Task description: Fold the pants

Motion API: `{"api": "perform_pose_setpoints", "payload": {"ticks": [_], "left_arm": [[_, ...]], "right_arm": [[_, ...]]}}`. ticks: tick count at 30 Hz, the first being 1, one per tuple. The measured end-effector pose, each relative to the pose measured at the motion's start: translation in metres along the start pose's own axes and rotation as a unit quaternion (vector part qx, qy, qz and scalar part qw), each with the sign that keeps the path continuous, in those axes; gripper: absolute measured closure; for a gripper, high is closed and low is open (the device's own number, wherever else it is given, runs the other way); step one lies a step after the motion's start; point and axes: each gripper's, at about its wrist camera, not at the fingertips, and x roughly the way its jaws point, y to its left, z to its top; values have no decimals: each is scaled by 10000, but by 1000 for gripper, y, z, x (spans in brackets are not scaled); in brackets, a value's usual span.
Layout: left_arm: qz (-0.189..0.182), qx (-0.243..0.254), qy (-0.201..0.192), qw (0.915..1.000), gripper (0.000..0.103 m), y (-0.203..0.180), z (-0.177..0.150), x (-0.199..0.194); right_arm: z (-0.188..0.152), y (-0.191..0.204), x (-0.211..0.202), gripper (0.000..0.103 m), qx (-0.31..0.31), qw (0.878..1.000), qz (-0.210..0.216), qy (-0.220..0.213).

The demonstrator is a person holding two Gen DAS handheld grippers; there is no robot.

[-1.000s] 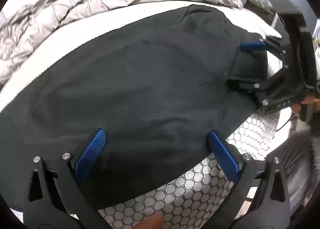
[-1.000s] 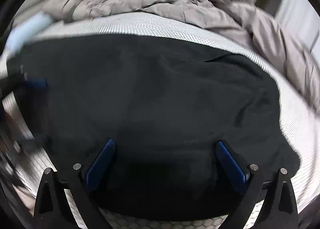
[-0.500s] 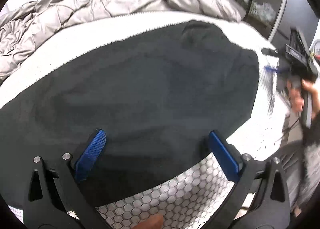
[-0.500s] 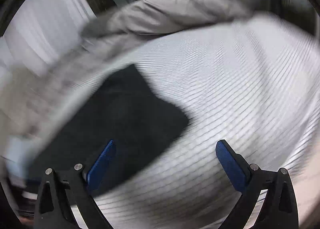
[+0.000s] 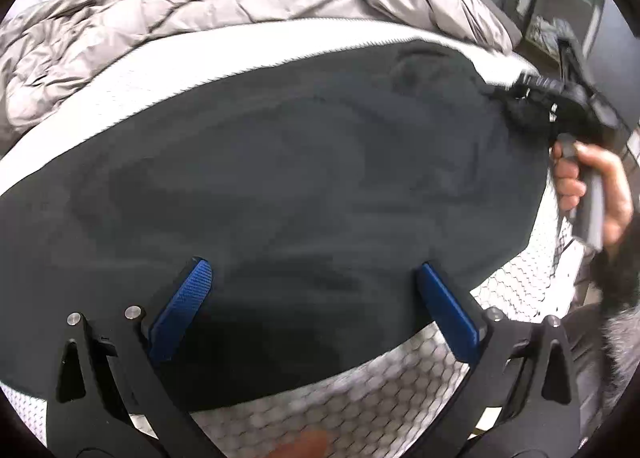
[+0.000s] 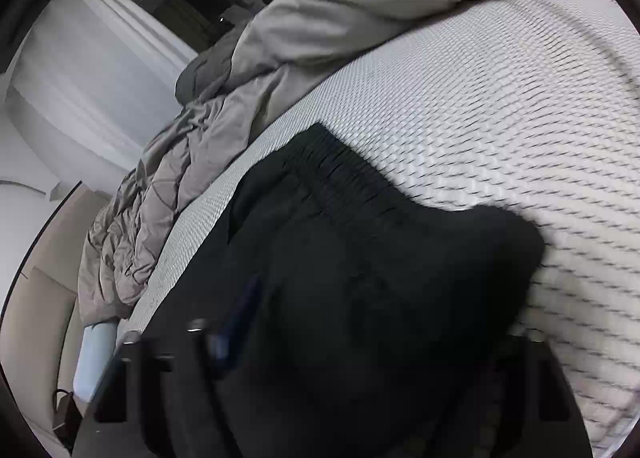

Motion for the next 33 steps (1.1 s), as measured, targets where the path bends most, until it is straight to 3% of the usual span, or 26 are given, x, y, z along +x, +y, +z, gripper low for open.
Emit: {"api": "perform_pose_setpoints", "payload": {"ticks": [3,8,10,13,14,16,17,18,19,21,22,23,25,26,28,30,31,33], "left_arm": [[62,-287,-230,9993,0,26,-4,-22],[326,-861,-416,9949,0,85,-11,-48],[552,-1036,-462,9920,0,108,-15,-57],[649,-1520,-498,9850,0,145,-22,-71],[655,-1679,-559,9820,0,158,-26,-77],[772,-1949,-688,9754,0,184,-36,-92],[840,-2033,-728,9728,0,194,-41,-98],[899,-2113,-755,9703,0,205,-46,-104],[942,-2211,-788,9675,0,215,-51,-109],[928,-2383,-843,9631,1,230,-59,-114],[875,-2442,-906,9615,1,235,-63,-116],[811,-2442,-920,9619,1,237,-64,-116],[642,-2362,-857,9658,1,233,-62,-111],[541,-2302,-828,9681,1,224,-60,-107],[270,-2114,-771,9740,1,206,-53,-99],[151,-1911,-707,9789,1,189,-45,-89],[119,-1802,-675,9812,1,180,-41,-84],[43,-1654,-601,9844,1,162,-35,-74]], "right_arm": [[23,1,8,75,-184,9998,-39,-99],[22,63,-23,81,-832,9939,367,-620],[13,95,-27,81,-1006,9900,849,-507],[-17,168,-12,81,-1740,9745,1405,-162],[-35,197,-3,76,-2111,9627,1686,122],[-68,238,13,42,-2731,9343,2154,778],[-94,262,24,19,-3227,9068,2394,1274],[-110,272,27,19,-3529,8924,2414,1443],[-137,286,30,19,-4149,8657,2287,1618],[-161,295,28,19,-4735,8373,2122,1725],[-164,294,24,19,-4796,8333,2142,1725],[-163,292,20,19,-4784,8328,2198,1711],[-147,278,7,18,-4557,8463,2282,1550],[-139,268,2,18,-4424,8561,2258,1431],[-113,242,-4,18,-3950,8870,2081,1185],[-90,222,-2,18,-3508,9162,1669,983],[-81,208,2,18,-3318,9310,1244,881],[-68,187,21,18,-2961,9490,534,945]]}}
